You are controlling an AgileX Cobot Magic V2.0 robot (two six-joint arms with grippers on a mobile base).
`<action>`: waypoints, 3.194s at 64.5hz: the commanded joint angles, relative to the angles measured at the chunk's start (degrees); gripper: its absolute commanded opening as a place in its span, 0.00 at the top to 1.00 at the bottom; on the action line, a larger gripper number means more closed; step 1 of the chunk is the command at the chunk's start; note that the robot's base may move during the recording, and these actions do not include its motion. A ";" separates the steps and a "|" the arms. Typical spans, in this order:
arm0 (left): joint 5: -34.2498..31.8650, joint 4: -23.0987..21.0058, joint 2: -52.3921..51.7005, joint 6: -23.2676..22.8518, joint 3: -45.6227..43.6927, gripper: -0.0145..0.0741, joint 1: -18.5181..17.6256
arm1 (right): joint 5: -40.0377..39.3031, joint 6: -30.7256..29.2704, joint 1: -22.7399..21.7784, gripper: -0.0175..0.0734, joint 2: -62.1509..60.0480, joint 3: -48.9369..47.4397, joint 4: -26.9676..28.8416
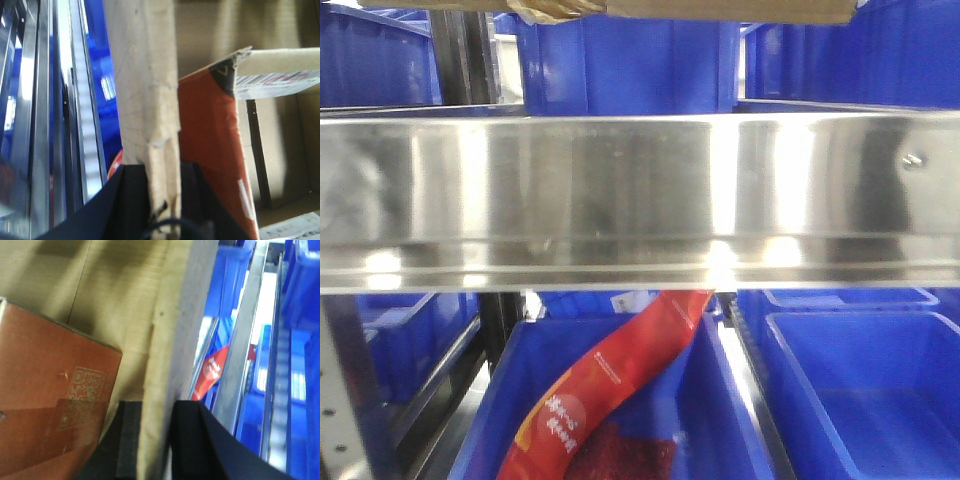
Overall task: Stack two boxes on right shelf middle
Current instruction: 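Carry the boxes with both grippers toward the steel shelf with blue bins, then lower the held boxes onto the middle shelf level with both grippers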
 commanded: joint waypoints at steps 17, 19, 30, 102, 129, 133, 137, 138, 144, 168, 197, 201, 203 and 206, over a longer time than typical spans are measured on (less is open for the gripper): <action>-2.68 1.31 -0.88 -0.01 -0.64 0.96 0.51 | -1.90 -0.54 -0.65 0.98 -0.33 -0.81 -1.70; -2.68 1.31 -0.88 -0.01 -0.64 0.96 0.51 | -1.90 -0.54 -0.65 0.98 -0.33 -0.81 -1.70; -2.68 1.31 -0.88 -0.01 -0.64 0.96 0.51 | -1.90 -0.54 -0.65 0.98 -0.33 -0.81 -1.70; -2.68 1.31 -0.88 -0.01 -0.64 0.96 0.51 | -1.90 -0.54 -0.65 0.98 -0.33 -0.81 -1.70; -1.76 1.07 0.10 -0.01 -0.64 0.96 0.51 | -0.26 -0.54 -0.65 0.98 0.07 -0.81 -1.70; -1.76 1.07 0.85 -0.01 -0.64 0.96 0.51 | 1.24 -0.54 -0.65 0.98 0.90 -0.81 -1.70; -1.76 1.50 1.98 -0.01 -0.64 0.96 0.51 | 2.86 -0.54 -0.65 0.98 2.09 -0.81 -1.70; -1.76 1.50 2.21 -0.01 -0.64 0.96 0.51 | 3.27 -0.54 -0.65 0.98 2.46 -0.81 -1.70; -1.76 1.78 3.84 -0.01 -0.07 0.96 0.51 | 5.76 -0.54 -0.65 0.98 4.91 -0.81 -1.70; -1.76 4.28 7.17 -0.01 8.16 0.96 0.51 | 6.70 -0.54 -0.65 0.97 11.09 -0.81 -1.70; -1.76 4.62 7.12 -0.01 9.57 0.16 0.51 | 4.47 -0.54 -0.65 0.18 10.12 -1.06 -1.70; -1.76 4.17 6.75 0.13 9.57 0.22 0.51 | 3.82 -0.54 -0.65 0.18 9.04 -1.06 -1.70; -1.76 3.92 6.50 0.13 9.57 0.23 0.51 | 3.70 -0.54 -0.65 0.18 8.61 -1.06 -1.70; -1.76 3.73 5.78 0.13 9.57 0.27 0.51 | 3.56 -0.54 -0.65 0.18 7.44 -1.06 -1.70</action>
